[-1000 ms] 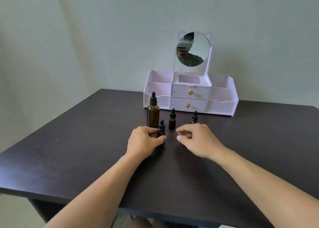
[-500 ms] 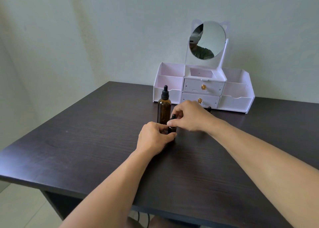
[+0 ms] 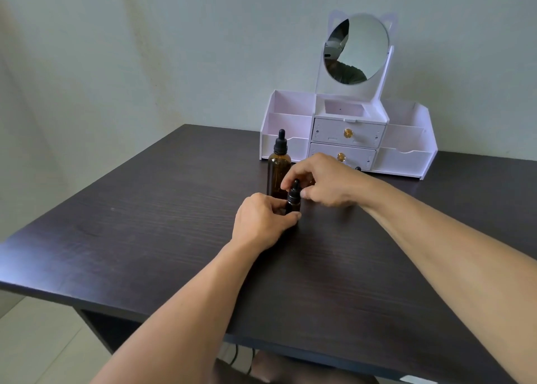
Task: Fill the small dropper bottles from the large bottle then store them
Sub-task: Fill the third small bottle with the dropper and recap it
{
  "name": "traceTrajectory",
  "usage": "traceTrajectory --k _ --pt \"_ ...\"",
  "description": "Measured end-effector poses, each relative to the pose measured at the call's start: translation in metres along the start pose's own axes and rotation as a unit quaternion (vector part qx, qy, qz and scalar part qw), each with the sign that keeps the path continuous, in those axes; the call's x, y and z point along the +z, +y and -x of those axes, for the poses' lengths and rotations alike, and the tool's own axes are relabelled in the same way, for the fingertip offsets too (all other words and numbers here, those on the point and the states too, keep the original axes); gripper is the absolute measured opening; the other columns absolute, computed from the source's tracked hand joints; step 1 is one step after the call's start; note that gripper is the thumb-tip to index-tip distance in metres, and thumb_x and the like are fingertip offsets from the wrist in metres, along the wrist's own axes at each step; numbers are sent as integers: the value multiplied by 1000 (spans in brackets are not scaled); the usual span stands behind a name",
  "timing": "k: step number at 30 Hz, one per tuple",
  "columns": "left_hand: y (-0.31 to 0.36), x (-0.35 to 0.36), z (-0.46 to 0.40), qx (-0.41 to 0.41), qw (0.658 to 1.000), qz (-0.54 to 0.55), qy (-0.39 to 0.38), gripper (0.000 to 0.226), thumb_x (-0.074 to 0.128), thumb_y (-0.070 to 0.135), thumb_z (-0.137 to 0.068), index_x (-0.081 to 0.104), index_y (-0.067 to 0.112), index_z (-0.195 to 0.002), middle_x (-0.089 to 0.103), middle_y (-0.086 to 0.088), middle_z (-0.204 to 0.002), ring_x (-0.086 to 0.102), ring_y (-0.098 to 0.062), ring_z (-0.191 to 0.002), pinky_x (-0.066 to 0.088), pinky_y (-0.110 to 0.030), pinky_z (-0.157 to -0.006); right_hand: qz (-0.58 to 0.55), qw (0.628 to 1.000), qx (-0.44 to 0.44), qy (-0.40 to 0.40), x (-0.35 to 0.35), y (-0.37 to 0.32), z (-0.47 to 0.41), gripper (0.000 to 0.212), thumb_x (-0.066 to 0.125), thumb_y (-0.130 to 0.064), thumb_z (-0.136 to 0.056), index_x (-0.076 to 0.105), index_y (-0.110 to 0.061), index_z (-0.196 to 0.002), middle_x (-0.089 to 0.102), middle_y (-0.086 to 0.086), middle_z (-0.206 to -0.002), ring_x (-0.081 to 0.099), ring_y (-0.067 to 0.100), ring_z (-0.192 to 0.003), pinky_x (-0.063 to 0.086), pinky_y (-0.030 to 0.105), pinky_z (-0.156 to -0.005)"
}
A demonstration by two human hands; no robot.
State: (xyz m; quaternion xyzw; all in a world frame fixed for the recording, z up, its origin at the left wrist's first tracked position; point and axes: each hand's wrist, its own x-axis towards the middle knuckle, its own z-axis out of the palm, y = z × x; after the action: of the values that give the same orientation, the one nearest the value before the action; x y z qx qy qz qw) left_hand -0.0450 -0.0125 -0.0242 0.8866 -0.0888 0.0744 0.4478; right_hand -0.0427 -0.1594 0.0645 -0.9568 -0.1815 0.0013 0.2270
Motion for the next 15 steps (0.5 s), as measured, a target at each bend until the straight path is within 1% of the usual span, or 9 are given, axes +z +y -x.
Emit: traceTrajectory --k 2,3,6,8,9,11,13,14,15 --pt "0 1 -1 -2 1000 -15 -4 24 75 41 -79 77 27 -97 51 12 -54 49 -4 -52 35 -18 -52 -61 998 11 19 -3 3 1 47 54 8 -73 69 -21 -106 69 -4 -95 63 11 -91 53 28 -82" --pt "-1 1 -1 -4 1000 -22 -5 25 75 42 -79 77 27 -99 51 12 -54 49 -4 -52 34 -17 -51 -78 996 17 33 -4 3 1 43 57 4 -72 69 -20 -105 69 -4 -94 64 12 -90 53 28 -81" --pt "-2 1 -2 -7 1000 -25 -11 26 75 41 -79 77 28 -102 51 12 -55 49 -5 -53 33 -16 -50 -37 997 23 66 -4 4 0 15 75 -27 -74 71 -25 -88 66 -11 -82 61 7 -80 48 23 -72" --pt "-2 1 -2 -6 1000 -26 -15 26 74 40 -81 76 28 -103 51 12 -55 50 -5 -53 32 -15 -49 21 998 15 65 0 4 0 19 76 -42 -74 69 -26 -81 64 -12 -77 59 5 -76 45 24 -66" --pt "-2 1 -2 -4 999 -28 -15 25 74 41 -81 76 28 -103 51 13 -55 50 -5 -53 32 -14 -48 33 998 6 62 1 4 0 17 75 -41 -76 69 -26 -81 63 -11 -76 58 6 -74 44 25 -65" --pt "-2 1 -2 -2 999 -31 -12 26 74 41 -81 76 28 -103 51 13 -55 50 -4 -53 32 -15 -49 20 999 -9 40 0 2 1 8 72 -22 -80 71 -27 -87 62 -11 -76 57 7 -74 41 23 -66" --pt "-2 1 -2 -6 999 -28 -13 29 74 42 -81 76 27 -105 52 13 -57 50 -4 -54 33 -15 -50 -17 1000 -11 12 -3 2 3 34 61 2 -78 72 -27 -92 66 -9 -86 59 8 -83 44 22 -69" --pt "-2 2 -2 -8 999 -28 -14 30 74 42 -81 75 27 -106 52 13 -58 50 -4 -54 33 -15 -50 -36 999 -10 7 -4 1 3 43 56 7 -74 72 -26 -96 68 -8 -92 60 8 -89 47 22 -71" --pt "-2 1 -2 -8 999 -29 -14 30 74 42 -81 75 27 -107 51 13 -58 50 -4 -54 33 -14 -50 -52 998 -11 13 -4 1 3 45 55 6 -73 71 -26 -100 68 -8 -96 61 9 -93 49 24 -74"
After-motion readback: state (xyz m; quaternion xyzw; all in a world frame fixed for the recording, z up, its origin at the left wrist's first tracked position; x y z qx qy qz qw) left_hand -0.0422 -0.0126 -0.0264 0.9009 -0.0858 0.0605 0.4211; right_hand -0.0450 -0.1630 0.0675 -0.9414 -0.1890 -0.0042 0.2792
